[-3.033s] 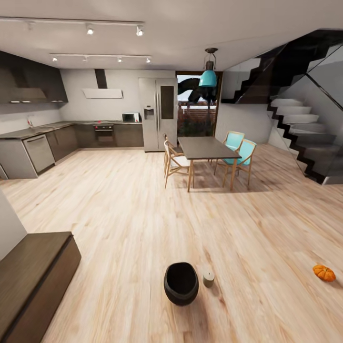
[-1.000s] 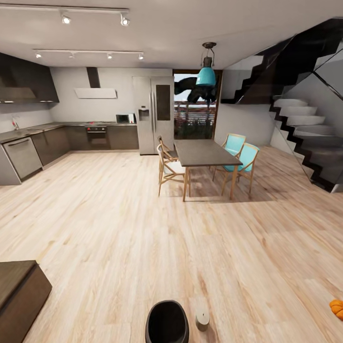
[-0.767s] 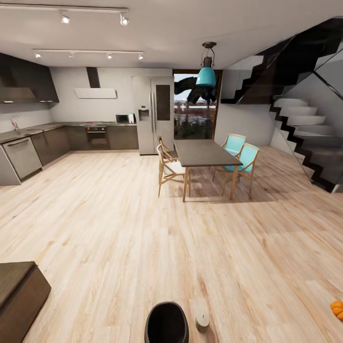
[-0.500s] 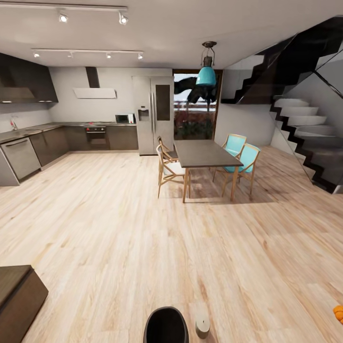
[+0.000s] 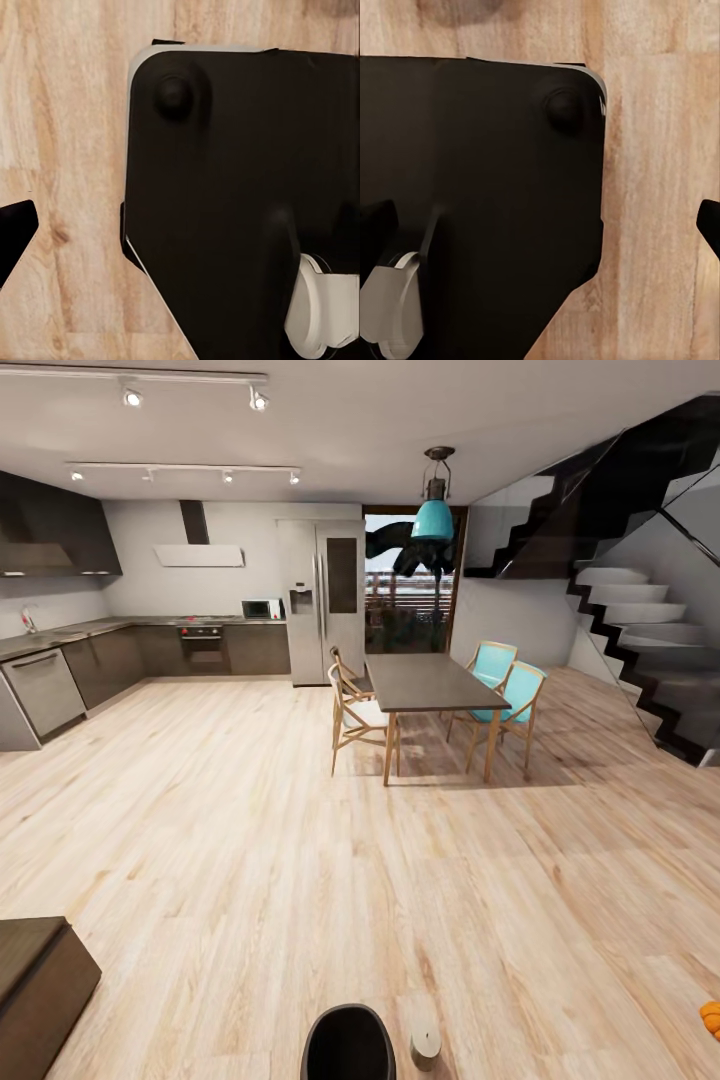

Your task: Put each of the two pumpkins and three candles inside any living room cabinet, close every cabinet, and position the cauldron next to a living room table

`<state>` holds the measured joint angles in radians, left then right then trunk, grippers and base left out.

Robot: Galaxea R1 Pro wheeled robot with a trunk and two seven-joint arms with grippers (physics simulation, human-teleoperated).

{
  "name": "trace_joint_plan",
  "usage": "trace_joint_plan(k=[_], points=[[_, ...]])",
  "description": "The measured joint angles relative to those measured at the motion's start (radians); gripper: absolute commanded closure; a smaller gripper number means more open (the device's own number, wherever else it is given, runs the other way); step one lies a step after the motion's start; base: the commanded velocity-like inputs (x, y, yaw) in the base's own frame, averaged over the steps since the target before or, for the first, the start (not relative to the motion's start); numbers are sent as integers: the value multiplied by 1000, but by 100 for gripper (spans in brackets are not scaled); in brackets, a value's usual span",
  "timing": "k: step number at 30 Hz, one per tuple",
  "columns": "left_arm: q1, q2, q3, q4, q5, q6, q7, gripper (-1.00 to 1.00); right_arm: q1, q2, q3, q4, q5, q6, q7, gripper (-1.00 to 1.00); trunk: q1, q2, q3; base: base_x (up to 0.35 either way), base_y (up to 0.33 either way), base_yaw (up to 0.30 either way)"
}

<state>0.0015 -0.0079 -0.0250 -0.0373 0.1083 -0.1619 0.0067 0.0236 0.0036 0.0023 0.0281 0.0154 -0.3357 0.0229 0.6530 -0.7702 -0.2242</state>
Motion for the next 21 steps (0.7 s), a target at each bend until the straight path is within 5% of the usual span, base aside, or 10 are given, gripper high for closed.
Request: trace_joint_plan(k=[5,9,12,15,18,21], points=[[-4,-9,3,-190,5,101,-4,-100,0,-1,0,-3,1,8,5,-100,-15,28,13,0,0,0],[-5,-29,1,-441,4,373,-1,-100,-21,5,0,-39,3,61,4,-100,-31,56,26,0,0,0],[-5,-33,-2,-683,5,591,-1,-100,-40,19,1,-224,4,275,3,-100,-42,77,35,0,0,0],[-27,-33,-4,-920,9,771,2,-100,-47,24,2,-573,5,599,2,-100,-54,98,45,0,0,0],[-95,-33,-3,-999,12,833,3,-100,-54,27,2,-842,7,840,-5,-100,-65,120,54,0,0,0],[-164,-32,0,-994,13,849,3,-100,-95,28,3,-999,6,946,-28,-100,-77,141,64,0,0,0]])
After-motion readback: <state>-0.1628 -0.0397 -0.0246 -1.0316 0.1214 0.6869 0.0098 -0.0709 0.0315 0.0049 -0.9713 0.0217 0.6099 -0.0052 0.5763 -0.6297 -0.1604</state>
